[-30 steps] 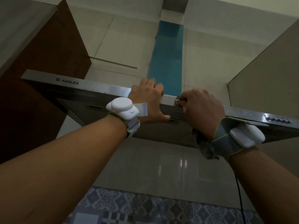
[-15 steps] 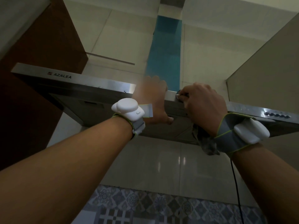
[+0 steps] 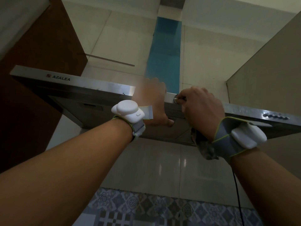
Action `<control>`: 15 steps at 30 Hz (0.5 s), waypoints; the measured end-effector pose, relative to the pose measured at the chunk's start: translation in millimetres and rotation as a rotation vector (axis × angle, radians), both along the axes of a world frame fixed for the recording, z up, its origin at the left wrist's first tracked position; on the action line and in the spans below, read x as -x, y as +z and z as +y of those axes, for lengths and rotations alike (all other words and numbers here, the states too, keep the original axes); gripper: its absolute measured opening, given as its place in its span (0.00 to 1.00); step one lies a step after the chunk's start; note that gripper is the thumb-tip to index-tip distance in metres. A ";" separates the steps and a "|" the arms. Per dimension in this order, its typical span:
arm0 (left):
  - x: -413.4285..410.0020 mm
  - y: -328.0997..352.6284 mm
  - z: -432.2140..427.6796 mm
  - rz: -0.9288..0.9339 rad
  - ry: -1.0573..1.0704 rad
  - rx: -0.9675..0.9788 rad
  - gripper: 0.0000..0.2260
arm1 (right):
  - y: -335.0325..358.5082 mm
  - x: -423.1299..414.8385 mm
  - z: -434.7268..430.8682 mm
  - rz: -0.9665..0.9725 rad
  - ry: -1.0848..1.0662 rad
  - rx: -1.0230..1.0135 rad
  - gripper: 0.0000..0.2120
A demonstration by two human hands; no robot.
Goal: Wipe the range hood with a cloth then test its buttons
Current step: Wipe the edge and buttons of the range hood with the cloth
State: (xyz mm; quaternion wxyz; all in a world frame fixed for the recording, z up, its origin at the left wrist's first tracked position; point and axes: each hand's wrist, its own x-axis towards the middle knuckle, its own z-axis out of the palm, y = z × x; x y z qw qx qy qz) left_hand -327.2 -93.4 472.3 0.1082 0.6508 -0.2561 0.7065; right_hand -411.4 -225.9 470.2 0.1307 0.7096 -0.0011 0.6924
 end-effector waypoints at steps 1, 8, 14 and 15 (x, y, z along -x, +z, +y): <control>0.5 0.0 1.2 0.003 -0.002 -0.009 0.39 | -2.6 0.8 -2.2 0.002 -0.004 0.008 0.10; 3.1 1.4 -1.9 0.022 0.017 -0.006 0.40 | 2.6 15.1 -19.0 0.009 -0.003 -0.067 0.10; 3.6 0.8 -3.5 0.034 0.016 0.013 0.40 | 8.0 7.4 -0.4 0.015 0.002 -0.047 0.10; 4.1 0.7 -2.4 0.035 0.012 0.012 0.40 | 6.6 5.7 1.3 0.017 -0.002 -0.034 0.10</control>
